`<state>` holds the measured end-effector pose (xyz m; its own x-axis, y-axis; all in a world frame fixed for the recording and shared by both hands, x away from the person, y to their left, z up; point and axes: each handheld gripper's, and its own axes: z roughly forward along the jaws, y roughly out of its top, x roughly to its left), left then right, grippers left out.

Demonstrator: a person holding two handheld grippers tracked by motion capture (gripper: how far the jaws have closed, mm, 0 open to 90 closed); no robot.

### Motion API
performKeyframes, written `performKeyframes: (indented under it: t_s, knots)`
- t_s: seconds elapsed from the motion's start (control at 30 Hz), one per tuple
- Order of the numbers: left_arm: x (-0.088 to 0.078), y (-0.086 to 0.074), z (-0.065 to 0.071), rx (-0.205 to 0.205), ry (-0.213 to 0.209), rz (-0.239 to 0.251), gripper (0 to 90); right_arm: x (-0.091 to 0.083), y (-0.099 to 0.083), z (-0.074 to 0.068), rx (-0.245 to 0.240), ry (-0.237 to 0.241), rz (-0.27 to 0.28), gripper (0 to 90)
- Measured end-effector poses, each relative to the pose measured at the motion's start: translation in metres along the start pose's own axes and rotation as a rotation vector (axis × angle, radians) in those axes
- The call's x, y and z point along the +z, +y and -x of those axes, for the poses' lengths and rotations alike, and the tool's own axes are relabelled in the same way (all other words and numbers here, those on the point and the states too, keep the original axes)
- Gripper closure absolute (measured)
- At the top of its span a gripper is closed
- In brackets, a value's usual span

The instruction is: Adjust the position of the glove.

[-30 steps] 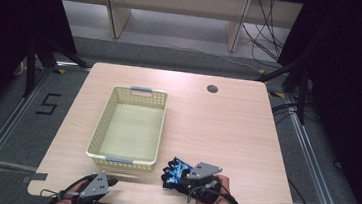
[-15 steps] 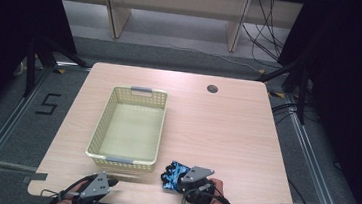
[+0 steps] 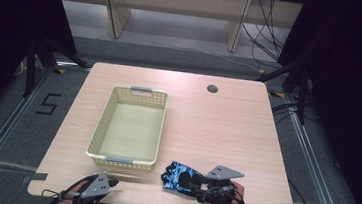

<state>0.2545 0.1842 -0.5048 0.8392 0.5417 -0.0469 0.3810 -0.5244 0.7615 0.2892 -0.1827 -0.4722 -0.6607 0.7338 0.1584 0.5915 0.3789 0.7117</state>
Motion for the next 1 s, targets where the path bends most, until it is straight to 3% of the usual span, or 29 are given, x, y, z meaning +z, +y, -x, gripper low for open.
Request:
performKeyframes:
  t_s: [0.03, 0.07, 0.1, 0.13, 0.17, 0.2, 0.33, 0.37, 0.4, 0.47, 0.5, 0.53, 0.57, 0.7, 0.83, 0.97, 1.0]
  knots:
    - [0.000, 0.000, 0.001, -0.005, 0.010, -0.023, 16.8, -0.004, -0.004, 0.005, 0.034, -0.018, 0.007, 53.9]
    - [0.002, 0.001, 0.003, -0.015, 0.003, 0.005, 16.9, -0.008, -0.013, 0.014, 0.102, -0.021, 0.025, 52.1]
    - [0.003, 0.002, 0.004, -0.019, -0.003, 0.000, 16.9, -0.008, -0.013, 0.014, 0.102, -0.021, 0.025, 52.1]
    - [0.004, 0.004, 0.004, 0.005, 0.003, -0.004, 16.9, -0.009, -0.017, 0.018, 0.131, -0.016, 0.026, 51.9]
    - [0.004, 0.005, 0.004, 0.017, -0.005, -0.019, 17.1, -0.011, -0.023, 0.021, 0.207, -0.022, 0.057, 51.1]
    - [0.008, 0.009, 0.007, 0.018, -0.007, -0.004, 17.2, -0.013, -0.024, 0.023, 0.233, -0.027, 0.036, 51.0]
    - [0.021, 0.018, 0.011, 0.030, -0.018, -0.007, 17.9, -0.013, -0.025, 0.028, 0.256, -0.031, 0.061, 50.3]
    - [0.021, 0.018, 0.011, 0.030, -0.018, -0.007, 18.2, -0.013, -0.025, 0.028, 0.256, -0.031, 0.061, 50.3]
    - [0.027, 0.023, 0.014, 0.045, -0.019, -0.006, 18.4, -0.012, -0.026, 0.033, 0.221, -0.027, 0.065, 49.7]
    - [0.030, 0.026, 0.016, 0.041, -0.022, 0.007, 19.3, -0.012, -0.027, 0.033, 0.238, -0.020, 0.064, 49.4]
    - [0.032, 0.030, 0.015, 0.083, -0.014, -0.006, 20.4, -0.011, -0.028, 0.034, 0.240, -0.014, 0.062, 49.3]
    - [0.039, 0.034, 0.019, 0.054, -0.026, 0.010, 21.0, -0.011, -0.029, 0.034, 0.261, -0.013, 0.060, 48.5]
    - [0.039, 0.034, 0.019, 0.054, -0.026, 0.010, 22.0, -0.011, -0.029, 0.034, 0.261, -0.013, 0.060, 48.5]
    - [0.049, 0.045, 0.022, 0.096, -0.029, -0.019, 25.1, -0.010, -0.029, 0.037, 0.247, -0.022, 0.058, 47.5]
    - [0.064, 0.054, 0.024, 0.090, -0.024, -0.009, 31.5, -0.009, -0.030, 0.038, 0.256, -0.011, 0.056, 46.8]
    - [0.076, 0.064, 0.027, 0.157, 0.004, -0.029, 30.0, -0.009, -0.031, 0.039, 0.256, -0.004, 0.062, 46.6]
    - [0.082, 0.070, 0.031, 0.165, -0.013, -0.025, 28.9, -0.008, -0.031, 0.039, 0.253, 0.001, 0.062, 46.6]
